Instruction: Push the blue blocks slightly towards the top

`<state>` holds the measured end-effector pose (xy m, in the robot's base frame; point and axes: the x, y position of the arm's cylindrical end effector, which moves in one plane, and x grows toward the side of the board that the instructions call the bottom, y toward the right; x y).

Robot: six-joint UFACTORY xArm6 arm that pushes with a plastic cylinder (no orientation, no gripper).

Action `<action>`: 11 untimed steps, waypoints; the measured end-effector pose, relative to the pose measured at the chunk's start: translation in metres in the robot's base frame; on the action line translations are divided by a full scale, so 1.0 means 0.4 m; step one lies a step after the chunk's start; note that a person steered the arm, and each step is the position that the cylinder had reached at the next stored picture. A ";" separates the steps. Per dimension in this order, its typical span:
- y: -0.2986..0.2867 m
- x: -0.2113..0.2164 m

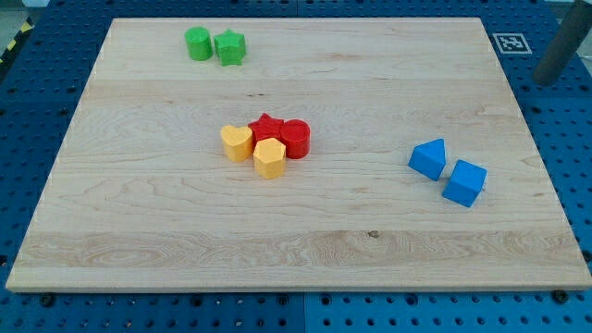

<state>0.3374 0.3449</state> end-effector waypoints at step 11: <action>0.000 0.065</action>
<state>0.3634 0.3449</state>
